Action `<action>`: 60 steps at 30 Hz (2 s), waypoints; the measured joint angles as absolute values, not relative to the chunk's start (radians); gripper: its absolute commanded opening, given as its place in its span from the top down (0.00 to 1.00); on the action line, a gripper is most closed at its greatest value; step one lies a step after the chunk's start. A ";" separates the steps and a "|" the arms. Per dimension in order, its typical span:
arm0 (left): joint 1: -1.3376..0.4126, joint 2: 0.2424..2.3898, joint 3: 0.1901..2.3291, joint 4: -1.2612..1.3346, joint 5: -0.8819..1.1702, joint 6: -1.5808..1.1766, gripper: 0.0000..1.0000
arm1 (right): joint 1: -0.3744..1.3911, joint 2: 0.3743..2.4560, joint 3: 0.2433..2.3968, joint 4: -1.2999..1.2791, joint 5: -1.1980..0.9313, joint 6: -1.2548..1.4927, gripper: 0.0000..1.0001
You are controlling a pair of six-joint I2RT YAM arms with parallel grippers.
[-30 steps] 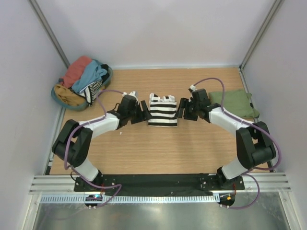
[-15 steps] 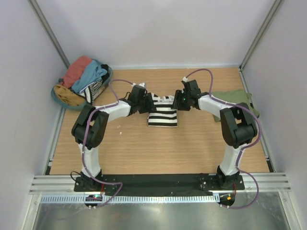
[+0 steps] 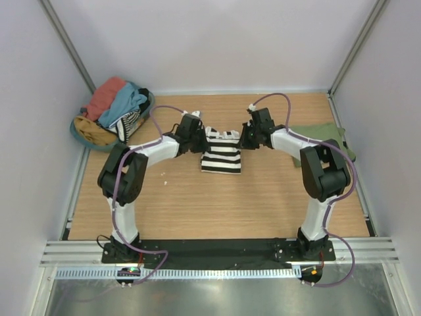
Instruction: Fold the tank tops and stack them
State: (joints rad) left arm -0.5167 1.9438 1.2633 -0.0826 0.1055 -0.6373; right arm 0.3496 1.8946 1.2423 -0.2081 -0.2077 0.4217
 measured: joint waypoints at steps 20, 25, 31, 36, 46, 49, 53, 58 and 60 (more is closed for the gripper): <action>-0.582 1.698 1.106 -0.076 -0.014 -0.616 0.44 | 0.382 1.657 1.113 -0.184 -0.229 0.429 0.57; -0.579 1.783 1.158 -0.101 -0.067 -0.602 0.44 | 0.382 1.725 1.151 -0.197 -0.198 0.421 0.43; -0.541 1.836 1.208 -0.119 -0.075 -0.592 0.45 | 0.382 1.821 1.248 -0.220 -0.154 0.398 0.36; -0.508 1.866 1.257 -0.124 -0.067 -0.589 0.49 | 0.382 1.896 1.313 -0.223 -0.132 0.384 0.37; -0.503 1.973 1.330 -0.123 0.020 -0.596 0.58 | 0.382 1.953 1.343 -0.240 -0.117 0.369 0.58; -0.503 1.995 1.339 -0.125 0.029 -0.602 0.86 | 0.382 1.953 1.345 -0.241 -0.118 0.368 0.77; -0.503 2.011 1.358 -0.124 0.039 -0.602 1.00 | 0.382 1.953 1.352 -0.241 -0.125 0.368 0.99; -0.504 1.990 1.340 -0.118 0.038 -0.601 1.00 | 0.382 1.945 1.341 -0.236 -0.133 0.372 0.99; -0.506 1.959 1.306 -0.113 0.036 -0.601 1.00 | 0.382 1.921 1.314 -0.233 -0.137 0.377 0.99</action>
